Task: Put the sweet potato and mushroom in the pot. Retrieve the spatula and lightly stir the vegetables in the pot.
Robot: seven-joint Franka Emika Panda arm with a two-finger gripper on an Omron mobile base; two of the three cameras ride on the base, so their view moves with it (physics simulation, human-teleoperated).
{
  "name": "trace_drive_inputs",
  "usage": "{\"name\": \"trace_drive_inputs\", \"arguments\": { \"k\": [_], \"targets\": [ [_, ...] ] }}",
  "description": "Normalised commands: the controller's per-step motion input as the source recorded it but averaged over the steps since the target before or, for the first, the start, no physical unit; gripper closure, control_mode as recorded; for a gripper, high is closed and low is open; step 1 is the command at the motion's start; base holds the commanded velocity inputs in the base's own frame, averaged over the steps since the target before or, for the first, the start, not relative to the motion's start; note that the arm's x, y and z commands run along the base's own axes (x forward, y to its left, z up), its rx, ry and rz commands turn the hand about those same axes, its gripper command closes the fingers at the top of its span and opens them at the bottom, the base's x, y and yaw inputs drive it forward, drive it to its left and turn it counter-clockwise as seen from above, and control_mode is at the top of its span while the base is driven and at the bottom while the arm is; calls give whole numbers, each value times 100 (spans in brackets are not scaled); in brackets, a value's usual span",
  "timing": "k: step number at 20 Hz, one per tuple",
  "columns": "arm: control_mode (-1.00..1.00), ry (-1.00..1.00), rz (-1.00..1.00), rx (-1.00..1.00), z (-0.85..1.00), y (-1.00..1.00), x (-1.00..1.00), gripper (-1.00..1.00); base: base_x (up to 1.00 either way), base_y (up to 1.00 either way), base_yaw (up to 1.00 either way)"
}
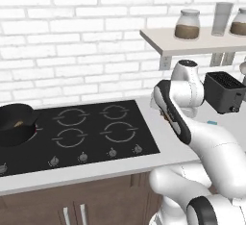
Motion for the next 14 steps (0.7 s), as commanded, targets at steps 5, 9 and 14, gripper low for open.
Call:
{"name": "trace_drive_inputs", "arguments": {
  "k": [5,9,14],
  "targets": [
    [-100,0,0,0,0,0,0,100,0,0,0],
    [100,0,0,0,0,0,0,100,-8,42,2],
    [100,0,0,0,0,0,0,100,-42,97,3]
  ]
}}
